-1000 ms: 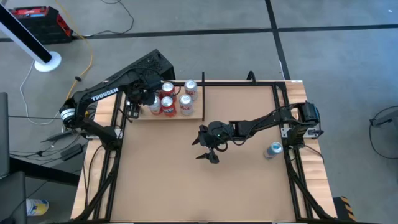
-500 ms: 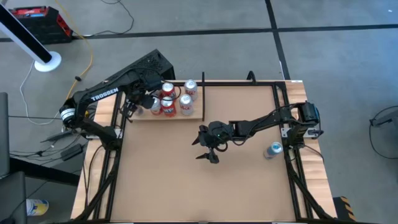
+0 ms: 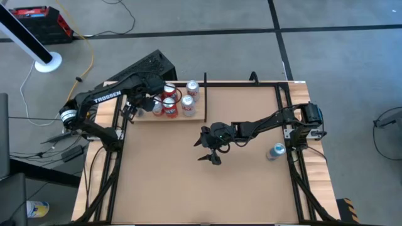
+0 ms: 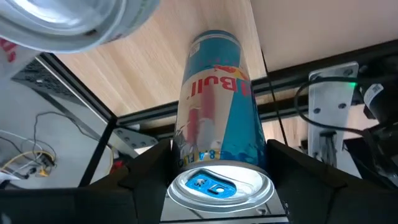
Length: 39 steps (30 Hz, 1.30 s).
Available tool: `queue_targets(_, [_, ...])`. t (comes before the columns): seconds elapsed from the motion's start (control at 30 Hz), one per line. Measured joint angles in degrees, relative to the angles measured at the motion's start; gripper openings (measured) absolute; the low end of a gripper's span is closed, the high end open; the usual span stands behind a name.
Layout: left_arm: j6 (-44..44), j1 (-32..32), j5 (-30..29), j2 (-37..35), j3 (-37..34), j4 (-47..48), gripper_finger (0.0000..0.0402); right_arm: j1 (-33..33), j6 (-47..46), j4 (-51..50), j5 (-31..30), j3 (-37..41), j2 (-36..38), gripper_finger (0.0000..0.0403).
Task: Place canned beverage on shelf
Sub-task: Put the bottom blue soda can on the shelf
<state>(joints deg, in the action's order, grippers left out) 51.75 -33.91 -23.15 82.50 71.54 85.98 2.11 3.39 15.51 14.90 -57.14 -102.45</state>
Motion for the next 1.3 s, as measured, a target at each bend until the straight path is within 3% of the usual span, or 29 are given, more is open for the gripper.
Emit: queue_targets(1.3, [-4.06, -0.37, 1.82, -0.29, -0.21, -1.28, 0.027, 0.0, 0.29, 0.42, -0.02, 0.02, 0.0, 0.0359])
